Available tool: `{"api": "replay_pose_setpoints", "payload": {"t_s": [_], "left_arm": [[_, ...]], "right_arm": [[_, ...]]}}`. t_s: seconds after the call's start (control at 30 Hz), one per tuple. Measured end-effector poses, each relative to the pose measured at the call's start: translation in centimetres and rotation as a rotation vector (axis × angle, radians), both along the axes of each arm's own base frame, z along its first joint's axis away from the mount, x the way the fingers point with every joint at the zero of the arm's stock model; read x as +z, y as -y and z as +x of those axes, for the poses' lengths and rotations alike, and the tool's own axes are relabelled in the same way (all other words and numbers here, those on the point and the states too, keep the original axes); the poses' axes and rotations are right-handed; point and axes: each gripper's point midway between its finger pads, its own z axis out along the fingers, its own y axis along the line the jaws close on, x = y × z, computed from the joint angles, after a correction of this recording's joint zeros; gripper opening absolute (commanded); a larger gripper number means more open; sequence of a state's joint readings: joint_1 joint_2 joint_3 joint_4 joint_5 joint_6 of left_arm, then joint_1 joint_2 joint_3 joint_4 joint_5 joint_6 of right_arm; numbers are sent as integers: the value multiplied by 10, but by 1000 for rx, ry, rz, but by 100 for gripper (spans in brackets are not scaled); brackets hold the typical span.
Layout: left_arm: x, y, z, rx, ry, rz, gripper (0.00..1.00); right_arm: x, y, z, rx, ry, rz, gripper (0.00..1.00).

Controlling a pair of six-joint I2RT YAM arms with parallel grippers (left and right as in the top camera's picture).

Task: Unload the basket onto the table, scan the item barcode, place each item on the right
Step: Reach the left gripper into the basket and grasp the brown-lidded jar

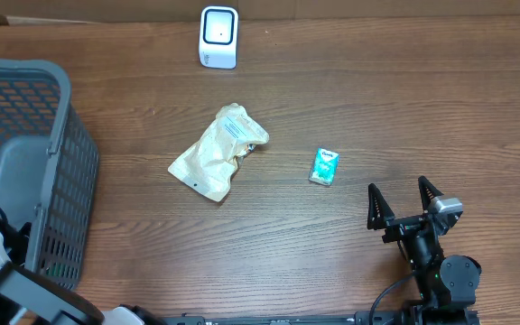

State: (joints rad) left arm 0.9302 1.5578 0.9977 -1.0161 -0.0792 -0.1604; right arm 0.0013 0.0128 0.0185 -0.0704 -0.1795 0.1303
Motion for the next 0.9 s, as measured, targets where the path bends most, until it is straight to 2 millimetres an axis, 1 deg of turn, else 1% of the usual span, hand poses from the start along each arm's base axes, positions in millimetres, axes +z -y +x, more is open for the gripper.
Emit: {"api": "replay_pose_setpoints", "payload": {"t_s": [0.07,0.17,0.43,0.47,0.53,0.57,0.6,0.73,0.83,0.9], "left_arm": [[-8,0,0,-2,-16,-15,75],[-13,-2,1,0,-19,-20,72],[-13,-6,4,0,-9,-6,68],[-12,-7,5,0,-6,-6,63],[-6,-12,10,0,9,2,53],[-2,-14,13,0,16,0,47],[3,-17,17,0,27,6,45],[28,-32,33,-1,87,43,47],[44,-38,41,-3,112,57,50],[56,-43,46,-5,135,71,50]], "right_arm": [[0,0,0,0,0,0,100],[0,0,0,0,0,0,100],[0,0,0,0,-1,0,100],[0,0,0,0,0,0,100],[0,0,0,0,0,0,100],[0,0,0,0,0,0,100],[0,0,0,0,0,0,100],[0,0,0,0,0,0,100],[0,0,0,0,0,0,100],[0,0,0,0,0,0,100]]}}
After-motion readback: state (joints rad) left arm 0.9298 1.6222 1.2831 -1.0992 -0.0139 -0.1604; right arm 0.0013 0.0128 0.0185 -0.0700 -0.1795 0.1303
